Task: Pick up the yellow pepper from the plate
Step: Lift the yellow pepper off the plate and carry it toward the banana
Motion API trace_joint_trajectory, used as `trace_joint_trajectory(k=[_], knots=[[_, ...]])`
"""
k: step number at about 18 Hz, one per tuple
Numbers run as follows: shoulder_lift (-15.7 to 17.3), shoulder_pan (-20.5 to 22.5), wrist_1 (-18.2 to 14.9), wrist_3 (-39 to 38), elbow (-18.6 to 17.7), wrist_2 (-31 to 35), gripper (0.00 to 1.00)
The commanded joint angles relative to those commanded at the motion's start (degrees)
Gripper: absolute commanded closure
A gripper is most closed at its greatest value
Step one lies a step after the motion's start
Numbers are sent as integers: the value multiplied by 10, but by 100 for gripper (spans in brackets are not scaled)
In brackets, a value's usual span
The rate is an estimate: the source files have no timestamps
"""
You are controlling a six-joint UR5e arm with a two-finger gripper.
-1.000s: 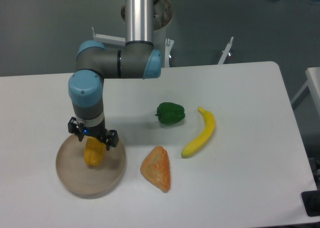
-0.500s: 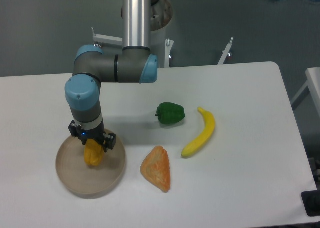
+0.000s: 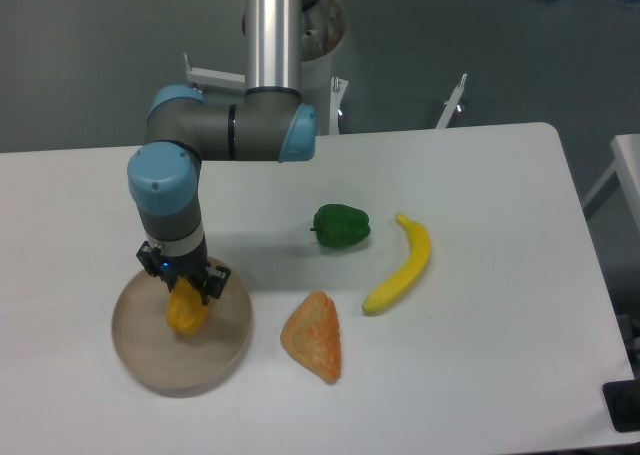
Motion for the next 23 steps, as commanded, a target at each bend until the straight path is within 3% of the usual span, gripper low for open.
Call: trace_joint_trajectory(k=[3, 7, 10, 15, 19, 23], knots=[[23, 46, -5, 66, 6, 21, 54], [23, 130, -41, 197, 36, 21, 54], [18, 187, -40, 268, 40, 20, 54], [-3, 221, -35, 288, 73, 19, 54], [-15, 222, -34, 286, 98, 33, 54], [-18, 225, -34, 286, 97, 33, 54]])
